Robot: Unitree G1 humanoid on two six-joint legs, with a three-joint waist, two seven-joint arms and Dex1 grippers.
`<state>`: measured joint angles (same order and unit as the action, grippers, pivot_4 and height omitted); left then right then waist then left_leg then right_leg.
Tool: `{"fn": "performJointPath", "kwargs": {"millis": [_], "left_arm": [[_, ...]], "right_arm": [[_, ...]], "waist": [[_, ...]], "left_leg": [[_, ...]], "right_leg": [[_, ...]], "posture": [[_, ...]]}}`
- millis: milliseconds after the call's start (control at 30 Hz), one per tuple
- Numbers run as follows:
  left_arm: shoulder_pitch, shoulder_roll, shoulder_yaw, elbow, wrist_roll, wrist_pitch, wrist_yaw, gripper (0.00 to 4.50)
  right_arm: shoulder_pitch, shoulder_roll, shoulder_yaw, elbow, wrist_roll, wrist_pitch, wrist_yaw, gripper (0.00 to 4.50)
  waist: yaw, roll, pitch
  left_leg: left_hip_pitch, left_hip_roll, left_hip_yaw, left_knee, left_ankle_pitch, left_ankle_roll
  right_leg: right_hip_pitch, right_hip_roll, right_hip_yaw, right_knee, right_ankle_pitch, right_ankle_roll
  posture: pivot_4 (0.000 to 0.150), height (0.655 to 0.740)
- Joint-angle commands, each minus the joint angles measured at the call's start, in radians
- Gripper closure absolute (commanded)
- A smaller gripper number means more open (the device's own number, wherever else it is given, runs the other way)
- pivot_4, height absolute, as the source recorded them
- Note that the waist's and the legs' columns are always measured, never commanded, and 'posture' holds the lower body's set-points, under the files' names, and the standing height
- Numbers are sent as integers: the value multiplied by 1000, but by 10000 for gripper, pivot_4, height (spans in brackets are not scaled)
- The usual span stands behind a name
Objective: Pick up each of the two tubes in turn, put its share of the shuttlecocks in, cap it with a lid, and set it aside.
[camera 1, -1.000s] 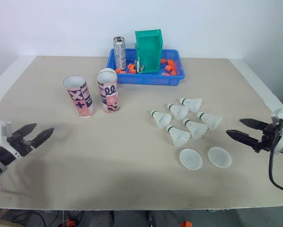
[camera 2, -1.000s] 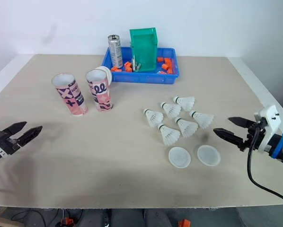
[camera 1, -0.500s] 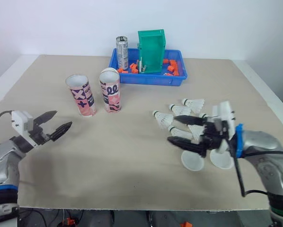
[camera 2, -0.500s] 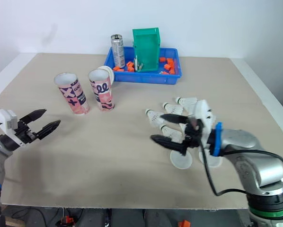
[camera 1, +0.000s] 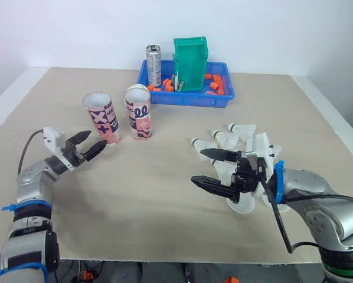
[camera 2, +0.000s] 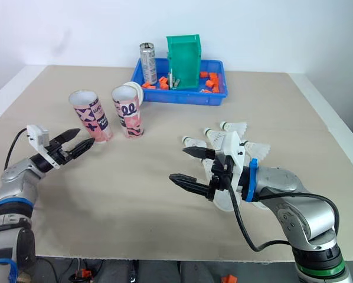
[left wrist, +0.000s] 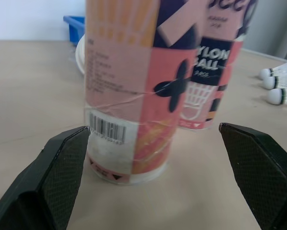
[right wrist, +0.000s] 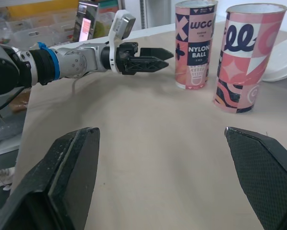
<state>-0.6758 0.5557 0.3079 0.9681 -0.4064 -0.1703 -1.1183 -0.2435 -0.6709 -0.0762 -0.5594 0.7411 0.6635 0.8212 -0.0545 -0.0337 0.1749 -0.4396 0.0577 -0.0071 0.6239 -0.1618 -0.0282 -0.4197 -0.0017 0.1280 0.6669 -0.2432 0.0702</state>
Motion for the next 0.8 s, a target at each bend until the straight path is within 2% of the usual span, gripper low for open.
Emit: {"fn": "performJointPath", "kwargs": {"millis": [33, 300, 400, 800], "left_arm": [[-68, 4, -3, 83, 36, -60, 13, 0], [-173, -18, -32, 219, 113, -125, 46, 0], [-212, -32, -45, 256, 144, -131, 66, 0], [-284, -48, -42, 312, 187, -118, 125, 0]], "right_arm": [[6, 7, -31, -56, 29, -14, -20, 334], [49, 29, -50, -121, 74, -14, -86, 334], [15, 93, -61, -143, 125, -25, -165, 334], [24, 158, 0, -210, 203, -8, -280, 334]], "waist": [[1, 0, 0], [7, 0, 0], [7, -1, 0], [7, -1, 0]], "left_leg": [[0, 0, 0, 0, 0, 0], [-1, 0, 0, 0, 0, 0], [-1, 0, -1, 1, 0, 0], [-2, 0, -2, 0, 0, 0]], "right_leg": [[0, 0, 0, 0, 0, 0], [0, 0, 0, 0, 0, 1], [0, 0, 0, 0, 0, 1], [0, 1, 0, 0, 0, 1]], "posture": [[1500, 7362], [1500, 7362], [1500, 7362], [1500, 7362]]}}
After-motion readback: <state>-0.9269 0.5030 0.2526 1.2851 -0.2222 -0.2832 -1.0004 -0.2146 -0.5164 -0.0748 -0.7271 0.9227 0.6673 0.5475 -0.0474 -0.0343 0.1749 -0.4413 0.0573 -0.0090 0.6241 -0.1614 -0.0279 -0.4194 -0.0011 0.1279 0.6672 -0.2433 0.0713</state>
